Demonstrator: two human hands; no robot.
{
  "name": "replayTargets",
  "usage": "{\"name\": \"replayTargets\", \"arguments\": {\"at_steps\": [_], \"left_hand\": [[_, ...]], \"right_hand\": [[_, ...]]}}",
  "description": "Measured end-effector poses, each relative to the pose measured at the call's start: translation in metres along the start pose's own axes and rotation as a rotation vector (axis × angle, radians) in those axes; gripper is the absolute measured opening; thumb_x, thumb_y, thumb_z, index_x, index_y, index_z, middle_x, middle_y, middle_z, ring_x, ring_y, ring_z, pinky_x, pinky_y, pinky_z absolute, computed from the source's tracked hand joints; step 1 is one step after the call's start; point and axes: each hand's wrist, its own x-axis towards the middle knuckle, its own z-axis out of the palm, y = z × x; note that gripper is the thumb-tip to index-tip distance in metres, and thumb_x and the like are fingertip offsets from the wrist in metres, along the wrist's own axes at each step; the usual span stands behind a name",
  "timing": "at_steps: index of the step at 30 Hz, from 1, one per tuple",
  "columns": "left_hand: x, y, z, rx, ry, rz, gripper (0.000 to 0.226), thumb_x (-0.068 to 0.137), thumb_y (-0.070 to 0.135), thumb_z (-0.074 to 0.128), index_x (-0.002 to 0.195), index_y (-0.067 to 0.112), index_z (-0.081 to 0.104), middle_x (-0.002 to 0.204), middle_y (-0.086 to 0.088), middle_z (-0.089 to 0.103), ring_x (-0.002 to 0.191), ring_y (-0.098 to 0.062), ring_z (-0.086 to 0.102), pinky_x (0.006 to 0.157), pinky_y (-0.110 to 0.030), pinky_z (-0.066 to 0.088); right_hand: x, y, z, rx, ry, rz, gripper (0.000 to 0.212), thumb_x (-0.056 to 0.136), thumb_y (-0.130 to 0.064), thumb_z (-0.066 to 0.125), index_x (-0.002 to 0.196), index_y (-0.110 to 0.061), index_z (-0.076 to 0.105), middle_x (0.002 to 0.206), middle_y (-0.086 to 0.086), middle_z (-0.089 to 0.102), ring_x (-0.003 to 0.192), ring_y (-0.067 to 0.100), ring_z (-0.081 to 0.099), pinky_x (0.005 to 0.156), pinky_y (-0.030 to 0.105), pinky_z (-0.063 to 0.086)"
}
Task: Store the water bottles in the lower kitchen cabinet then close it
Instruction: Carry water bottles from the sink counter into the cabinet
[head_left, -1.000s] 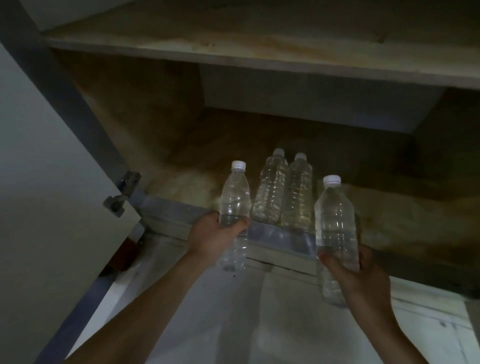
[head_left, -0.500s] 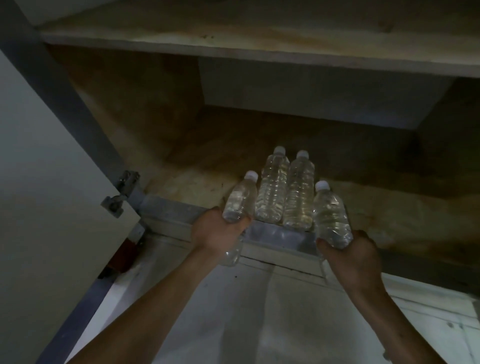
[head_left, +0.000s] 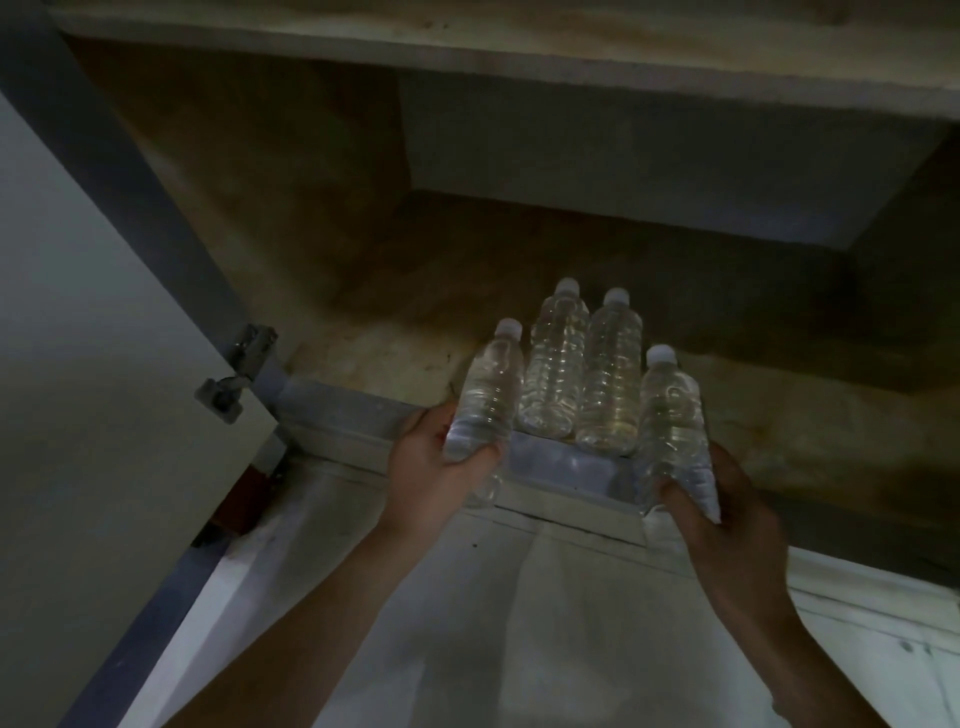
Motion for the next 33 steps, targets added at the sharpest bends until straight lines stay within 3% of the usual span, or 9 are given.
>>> {"name": "replayTargets", "arguments": {"at_steps": [2, 5, 8, 11, 14, 19, 27, 30, 33], "left_hand": [[0.009, 0.002, 0.001, 0.020, 0.006, 0.006, 0.032, 0.072, 0.025, 0.083, 0.100, 0.029, 0.069, 0.098, 0.008, 0.066, 0.082, -0.002, 0.064, 0.064, -0.011, 0.048], [0.023, 0.003, 0.006, -0.004, -0.002, 0.037, 0.037, 0.072, 0.025, 0.083, 0.103, 0.037, 0.067, 0.103, 0.012, 0.058, 0.091, -0.009, 0.064, 0.079, -0.030, 0.056], [0.036, 0.003, 0.013, -0.030, 0.003, 0.046, 0.035, 0.071, 0.033, 0.082, 0.097, 0.048, 0.065, 0.105, 0.010, 0.058, 0.096, -0.012, 0.064, 0.087, -0.037, 0.055], [0.048, 0.002, 0.020, -0.031, 0.009, 0.040, 0.039, 0.070, 0.039, 0.079, 0.106, 0.040, 0.067, 0.107, 0.007, 0.057, 0.099, -0.015, 0.063, 0.087, -0.034, 0.054], [0.057, 0.002, 0.024, -0.038, 0.008, 0.025, 0.040, 0.076, 0.028, 0.081, 0.113, 0.032, 0.066, 0.110, 0.002, 0.055, 0.099, -0.014, 0.062, 0.081, -0.022, 0.050], [0.067, 0.000, 0.028, -0.052, 0.011, 0.031, 0.040, 0.074, 0.028, 0.082, 0.106, 0.042, 0.063, 0.111, 0.002, 0.054, 0.098, -0.014, 0.061, 0.086, -0.032, 0.053], [0.080, -0.001, 0.034, -0.034, 0.004, 0.046, 0.044, 0.075, 0.025, 0.082, 0.117, 0.028, 0.067, 0.112, 0.001, 0.053, 0.097, -0.013, 0.059, 0.071, -0.013, 0.044], [0.084, -0.002, 0.036, -0.022, 0.008, 0.053, 0.043, 0.074, 0.028, 0.082, 0.114, 0.026, 0.069, 0.112, 0.002, 0.053, 0.098, -0.015, 0.059, 0.072, -0.016, 0.046], [0.089, -0.003, 0.038, -0.019, 0.013, 0.046, 0.041, 0.068, 0.038, 0.081, 0.106, 0.031, 0.069, 0.111, 0.006, 0.054, 0.099, -0.016, 0.061, 0.079, -0.027, 0.053]], "right_hand": [[0.006, 0.000, 0.002, 0.050, 0.001, 0.007, 0.039, 0.086, -0.021, 0.072, 0.123, -0.027, 0.063, 0.103, -0.007, 0.069, 0.089, -0.010, 0.060, 0.068, 0.003, 0.041], [0.017, 0.003, 0.004, 0.108, -0.001, -0.003, 0.037, 0.086, -0.019, 0.072, 0.120, -0.031, 0.063, 0.103, -0.012, 0.068, 0.096, -0.002, 0.061, 0.073, 0.012, 0.041], [0.026, 0.008, 0.005, 0.119, -0.022, -0.044, 0.037, 0.087, -0.016, 0.071, 0.119, -0.033, 0.064, 0.105, -0.018, 0.069, 0.099, -0.004, 0.063, 0.072, 0.009, 0.045], [0.036, 0.009, 0.005, 0.117, -0.043, -0.087, 0.036, 0.088, -0.013, 0.069, 0.118, -0.032, 0.065, 0.103, -0.017, 0.072, 0.098, -0.004, 0.065, 0.071, 0.008, 0.049], [0.044, 0.009, 0.007, 0.116, -0.047, -0.127, 0.037, 0.089, -0.012, 0.069, 0.118, -0.034, 0.064, 0.102, -0.020, 0.071, 0.098, -0.005, 0.065, 0.072, 0.006, 0.049], [0.058, 0.010, 0.010, 0.137, -0.039, -0.132, 0.039, 0.089, -0.014, 0.069, 0.123, -0.033, 0.064, 0.110, -0.023, 0.069, 0.104, -0.008, 0.062, 0.077, 0.004, 0.047], [0.074, 0.013, 0.021, 0.107, -0.013, -0.088, 0.035, 0.089, -0.023, 0.069, 0.122, -0.033, 0.063, 0.107, -0.020, 0.069, 0.098, -0.007, 0.064, 0.080, 0.020, 0.050], [0.076, 0.013, 0.023, 0.101, 0.014, -0.081, 0.037, 0.088, -0.022, 0.071, 0.120, -0.037, 0.060, 0.104, -0.026, 0.066, 0.093, -0.015, 0.061, 0.078, 0.015, 0.048], [0.078, 0.014, 0.024, 0.079, 0.061, -0.105, 0.037, 0.086, -0.019, 0.074, 0.115, -0.039, 0.061, 0.102, -0.024, 0.066, 0.093, -0.014, 0.062, 0.081, 0.016, 0.049]]}}
